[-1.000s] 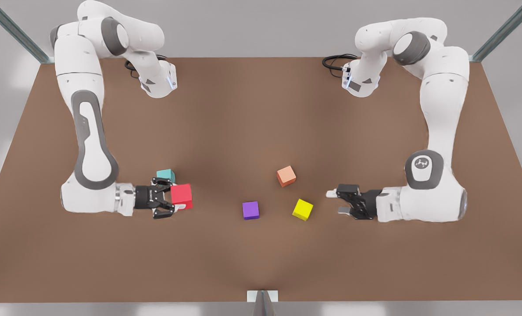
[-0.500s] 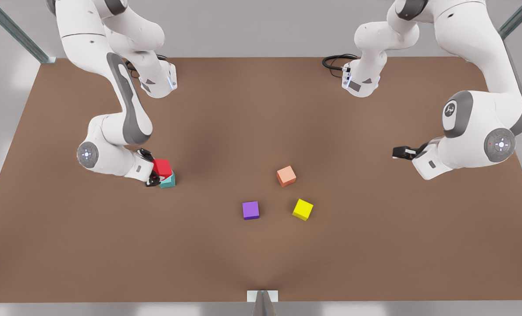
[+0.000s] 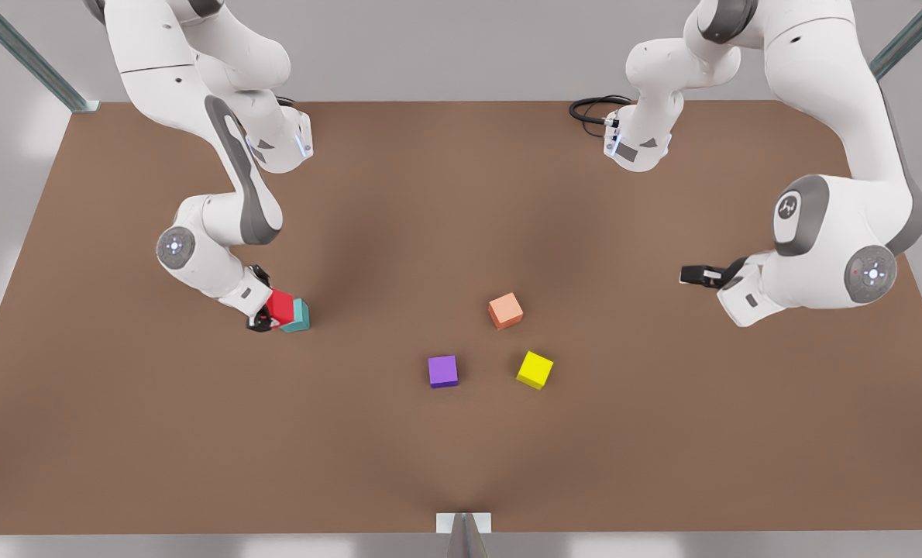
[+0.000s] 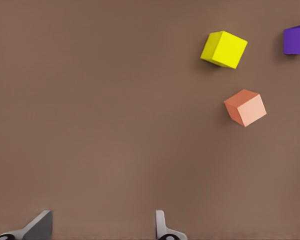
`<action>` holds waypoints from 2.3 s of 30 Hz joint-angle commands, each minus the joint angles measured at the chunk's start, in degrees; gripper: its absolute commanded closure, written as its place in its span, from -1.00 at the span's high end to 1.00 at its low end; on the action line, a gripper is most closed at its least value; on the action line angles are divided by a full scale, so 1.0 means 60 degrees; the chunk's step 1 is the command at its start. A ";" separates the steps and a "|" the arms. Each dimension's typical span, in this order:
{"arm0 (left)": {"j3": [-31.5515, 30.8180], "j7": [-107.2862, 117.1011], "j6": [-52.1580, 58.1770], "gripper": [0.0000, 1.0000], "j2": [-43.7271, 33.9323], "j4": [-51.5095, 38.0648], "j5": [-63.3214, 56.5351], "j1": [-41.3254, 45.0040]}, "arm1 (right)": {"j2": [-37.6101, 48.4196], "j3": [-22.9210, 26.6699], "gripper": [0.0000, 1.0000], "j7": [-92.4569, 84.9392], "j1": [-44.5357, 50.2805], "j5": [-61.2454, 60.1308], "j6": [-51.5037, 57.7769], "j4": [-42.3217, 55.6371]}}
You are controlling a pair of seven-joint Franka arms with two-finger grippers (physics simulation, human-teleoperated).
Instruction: Pick up red wooden cube and pass to hand red wooden cube and place in blue wooden cube
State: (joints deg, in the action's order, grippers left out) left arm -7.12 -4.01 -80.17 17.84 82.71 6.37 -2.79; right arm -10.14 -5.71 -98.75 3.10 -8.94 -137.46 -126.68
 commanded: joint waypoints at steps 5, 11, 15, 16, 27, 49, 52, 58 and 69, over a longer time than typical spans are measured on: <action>0.0014 0.0288 0.0061 1.00 0.0015 -0.0045 0.0066 -0.0266 | -0.0126 -0.0015 0.02 0.1223 -0.0004 0.0890 -0.0543 -0.0053; -0.0001 0.0288 0.0545 1.00 0.0249 0.0013 0.0081 -0.0267 | -0.0229 -0.0074 0.02 0.1223 0.0040 0.0875 -0.0528 -0.0317; -0.0001 0.0317 0.0530 1.00 0.0278 0.0013 0.0096 -0.0311 | -0.0390 -0.0088 0.02 0.1223 0.0099 0.0832 -0.0543 -0.0404; -0.0001 0.0317 0.0501 1.00 0.0308 0.0013 0.0081 -0.0311 | -0.0434 -0.0103 0.02 0.1238 0.0099 0.0788 -0.0543 -0.0404; -0.0001 0.0288 0.0706 1.00 0.0410 0.0013 0.0081 -0.0369 | -0.0522 -0.0103 1.00 0.1238 0.0113 0.0788 -0.0543 -0.0390; -0.0001 0.0288 0.0808 1.00 0.0469 0.0013 0.0081 -0.0428 | -0.0156 -0.0132 1.00 0.1267 0.0113 0.0524 0.1405 0.0386; -0.0001 0.0303 0.0838 1.00 0.0454 0.0013 0.0081 -0.0428 | -0.0024 -0.0161 1.00 0.1267 0.0113 0.0246 0.1874 0.0474; -0.0001 0.0303 0.0852 1.00 0.0454 0.0013 0.0081 -0.0413 | -0.0518 -0.0103 1.00 0.8039 0.0084 0.0158 0.6294 0.4028; -0.0001 0.0317 0.0852 1.00 0.0454 0.0013 0.0081 -0.0384 | 0.0107 -0.0044 1.00 1.9973 -0.0004 0.1681 1.0693 0.8356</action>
State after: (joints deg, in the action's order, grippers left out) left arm -7.10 -2.24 -75.12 20.63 82.82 6.88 -5.10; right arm -12.01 -5.83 -39.29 2.99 -0.19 -84.91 -75.28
